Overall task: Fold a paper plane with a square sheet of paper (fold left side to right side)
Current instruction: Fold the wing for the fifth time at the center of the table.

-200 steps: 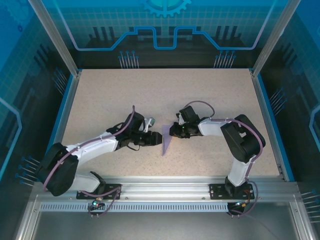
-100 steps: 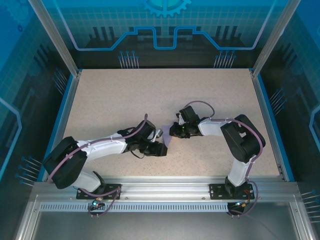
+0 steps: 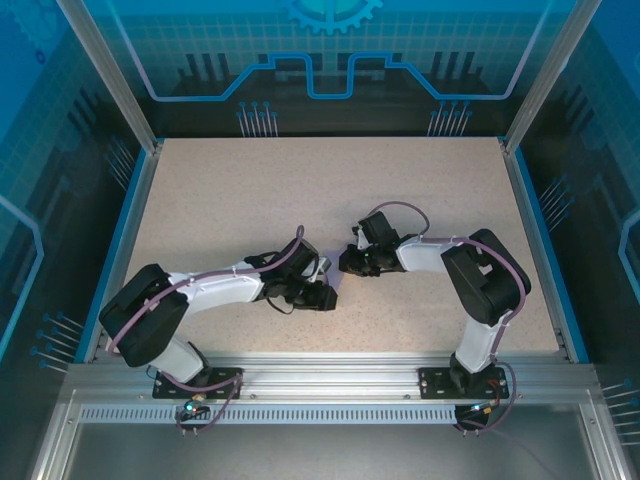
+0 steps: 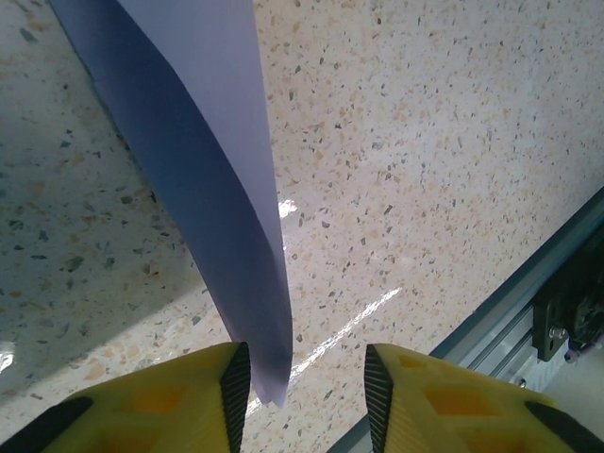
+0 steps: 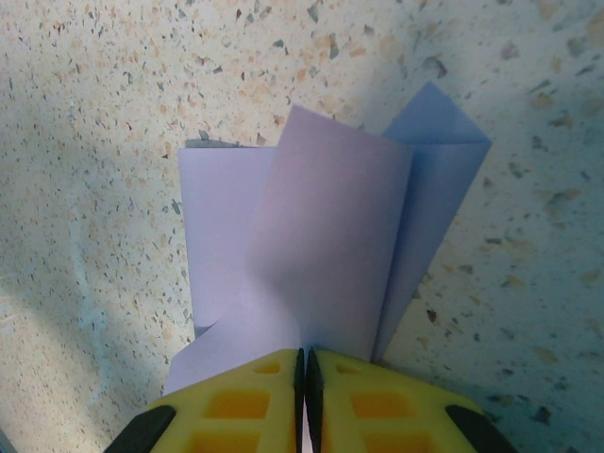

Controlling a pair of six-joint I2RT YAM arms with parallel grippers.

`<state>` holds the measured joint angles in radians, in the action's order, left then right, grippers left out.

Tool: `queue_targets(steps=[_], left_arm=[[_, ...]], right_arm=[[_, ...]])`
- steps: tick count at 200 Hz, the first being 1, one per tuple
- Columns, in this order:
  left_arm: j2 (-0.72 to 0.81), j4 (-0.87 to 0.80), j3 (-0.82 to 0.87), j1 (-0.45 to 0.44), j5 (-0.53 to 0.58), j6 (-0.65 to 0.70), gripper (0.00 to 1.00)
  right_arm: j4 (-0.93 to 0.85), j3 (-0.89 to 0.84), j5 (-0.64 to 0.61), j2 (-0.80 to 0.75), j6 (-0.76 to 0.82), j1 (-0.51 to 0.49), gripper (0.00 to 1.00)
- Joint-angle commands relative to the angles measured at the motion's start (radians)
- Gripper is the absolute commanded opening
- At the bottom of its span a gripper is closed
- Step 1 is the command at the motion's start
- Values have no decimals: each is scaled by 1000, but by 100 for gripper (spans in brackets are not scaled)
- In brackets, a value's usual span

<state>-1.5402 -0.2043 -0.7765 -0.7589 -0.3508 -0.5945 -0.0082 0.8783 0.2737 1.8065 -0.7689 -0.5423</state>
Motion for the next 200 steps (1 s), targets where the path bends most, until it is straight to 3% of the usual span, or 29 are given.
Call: queue_targets(steps=[1,75,149,200], left_arm=[[-20,2,-25,-7,12,21,39],[-50,3,-32,-10,24,25,33],[24,-128,-66,-42,127,90,39],[-41,-134,-113,-81,156,90,41]], right_arm=[[-125,-34,-32,43,10,8,13],[-127,-33,-30,43,10,7,13],[-128,-31,-30,50,12,7,13],[-132,-31,-29,47,11,5,13]])
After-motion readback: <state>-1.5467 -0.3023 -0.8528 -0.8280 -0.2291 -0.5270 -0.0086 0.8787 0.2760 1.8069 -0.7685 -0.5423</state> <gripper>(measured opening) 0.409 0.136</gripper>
